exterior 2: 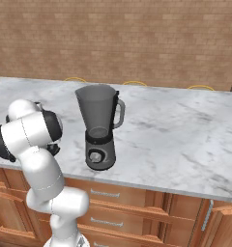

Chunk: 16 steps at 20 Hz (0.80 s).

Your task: Close the lid blender by securely placing the lid on top.

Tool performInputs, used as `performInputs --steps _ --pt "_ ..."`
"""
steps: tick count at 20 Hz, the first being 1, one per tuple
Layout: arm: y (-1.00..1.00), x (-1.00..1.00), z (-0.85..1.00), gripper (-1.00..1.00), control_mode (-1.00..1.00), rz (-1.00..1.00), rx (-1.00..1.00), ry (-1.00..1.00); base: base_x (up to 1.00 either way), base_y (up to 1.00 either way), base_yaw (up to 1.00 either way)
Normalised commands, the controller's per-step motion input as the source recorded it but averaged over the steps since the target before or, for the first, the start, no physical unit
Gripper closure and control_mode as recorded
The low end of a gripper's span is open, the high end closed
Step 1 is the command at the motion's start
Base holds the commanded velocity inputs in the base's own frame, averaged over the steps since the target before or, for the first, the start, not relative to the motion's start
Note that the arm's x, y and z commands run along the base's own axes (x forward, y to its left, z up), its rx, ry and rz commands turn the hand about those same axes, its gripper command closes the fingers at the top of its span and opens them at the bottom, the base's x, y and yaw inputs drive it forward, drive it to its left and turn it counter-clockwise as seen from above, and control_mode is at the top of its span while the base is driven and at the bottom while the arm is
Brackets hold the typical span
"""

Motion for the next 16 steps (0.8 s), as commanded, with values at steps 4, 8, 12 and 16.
performInputs --steps 4,8,12,16 --pt "0.02 0.16 -0.05 -1.0 -1.0 0.0 0.0 -0.03 0.0 0.0 0.0" --pt "0.15 0.08 -0.06 -1.0 -1.0 0.0 0.0 -0.01 0.0 0.0 0.0" --pt "0.04 0.01 -0.11 -1.0 -1.0 0.0 0.0 0.0 0.0 0.0 0.0" --pt "0.01 0.0 -0.19 1.0 -1.0 0.0 0.0 0.0 0.0 0.0 0.0"
